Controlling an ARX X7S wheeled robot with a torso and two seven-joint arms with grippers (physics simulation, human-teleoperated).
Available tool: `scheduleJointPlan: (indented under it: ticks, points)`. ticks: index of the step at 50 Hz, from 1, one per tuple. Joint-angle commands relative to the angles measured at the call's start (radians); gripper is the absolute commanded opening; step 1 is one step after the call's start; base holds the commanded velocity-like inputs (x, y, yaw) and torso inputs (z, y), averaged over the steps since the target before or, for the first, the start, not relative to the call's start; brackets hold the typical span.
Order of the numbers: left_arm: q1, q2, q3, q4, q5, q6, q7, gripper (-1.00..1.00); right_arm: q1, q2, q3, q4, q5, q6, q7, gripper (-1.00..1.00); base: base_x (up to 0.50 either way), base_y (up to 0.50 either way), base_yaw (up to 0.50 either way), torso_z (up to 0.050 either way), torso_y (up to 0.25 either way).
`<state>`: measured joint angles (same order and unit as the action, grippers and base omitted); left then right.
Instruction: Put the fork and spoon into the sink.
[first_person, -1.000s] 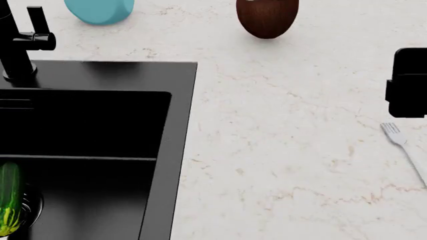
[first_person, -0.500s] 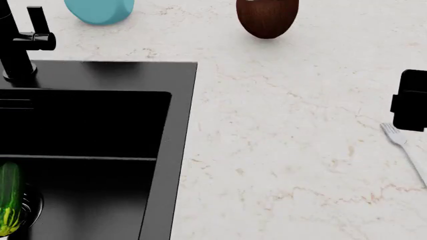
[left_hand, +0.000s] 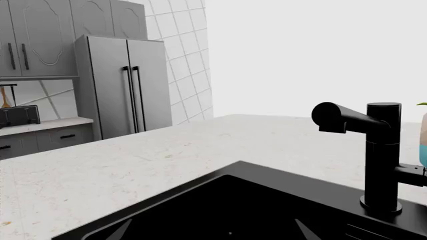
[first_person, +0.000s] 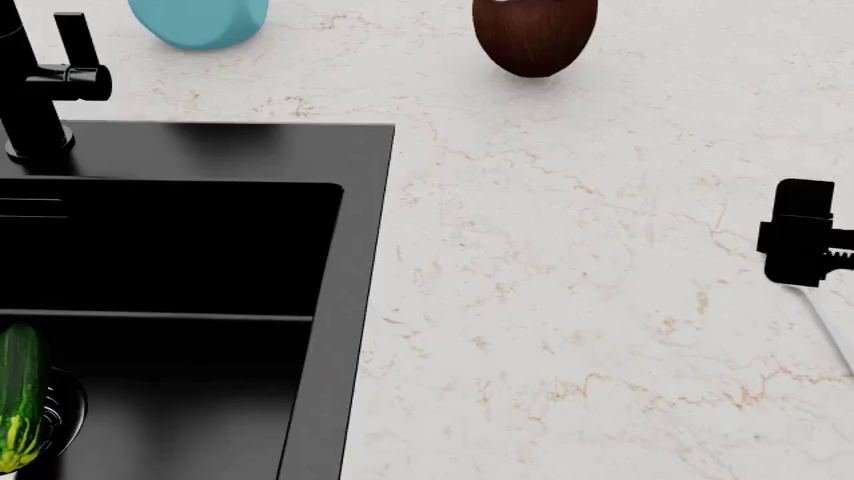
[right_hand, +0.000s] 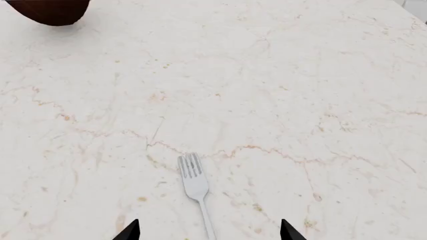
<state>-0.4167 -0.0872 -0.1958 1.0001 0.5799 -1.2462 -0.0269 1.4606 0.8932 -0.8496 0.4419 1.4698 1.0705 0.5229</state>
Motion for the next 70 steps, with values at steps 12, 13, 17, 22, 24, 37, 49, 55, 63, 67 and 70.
scheduleJointPlan:
  ticks: [12,13,17,22,24,37,49,55,63,67,70]
  points:
    - [0.005,0.004,0.001,0.006,0.008,-0.008,0.001,1.0,-0.015,-0.036,-0.061,0.097,-0.049,0.033,-0.068,1.0,0.0,0.0,0.0,0.0,0.0]
    - [0.006,0.004,0.0,0.006,0.008,-0.008,0.002,1.0,-0.01,-0.036,-0.066,0.103,-0.057,0.034,-0.077,1.0,0.0,0.0,0.0,0.0,0.0]
    - [0.007,0.005,0.002,0.003,0.009,-0.006,0.0,1.0,-0.034,-0.023,-0.054,0.109,-0.045,0.016,-0.071,1.0,0.0,0.0,0.0,0.0,0.0]
    - [0.004,0.002,0.013,0.004,0.016,-0.014,0.0,1.0,-0.075,-0.016,-0.051,0.12,-0.04,-0.01,-0.077,1.0,0.0,0.0,0.0,0.0,0.0]
    - [0.004,0.001,0.015,0.006,0.018,-0.016,0.001,1.0,-0.083,-0.02,-0.052,0.129,-0.043,-0.019,-0.083,1.0,0.0,0.0,0.0,0.0,0.0]
    - [0.005,0.0,0.007,0.006,0.021,-0.009,0.011,1.0,-0.178,-0.072,-0.077,0.204,-0.077,-0.102,-0.154,1.0,0.0,0.0,0.0,0.0,0.0]
    - [-0.002,-0.008,0.031,0.024,0.058,-0.039,0.028,1.0,-0.233,-0.095,-0.084,0.246,-0.086,-0.14,-0.175,1.0,0.0,0.0,0.0,-0.001,0.0]
    - [-0.007,-0.008,0.047,0.021,0.074,-0.046,0.031,1.0,-0.251,-0.101,-0.097,0.264,-0.101,-0.151,-0.2,1.0,0.0,0.0,0.0,-0.002,0.0]
    - [-0.015,-0.005,0.056,0.026,0.098,-0.057,0.041,1.0,-0.232,-0.088,-0.125,0.213,-0.155,-0.167,-0.206,-1.0,0.0,0.0,0.0,-0.001,0.0]
    - [-0.012,0.002,0.05,0.024,0.098,-0.049,0.044,1.0,-0.228,-0.086,-0.135,0.205,-0.171,-0.17,-0.209,-1.0,0.0,0.0,0.0,-0.003,0.0]
    - [-0.009,0.004,0.041,0.021,0.095,-0.039,0.047,1.0,-0.222,-0.08,-0.137,0.184,-0.179,-0.174,-0.204,-1.0,0.0,0.0,0.0,0.0,0.0]
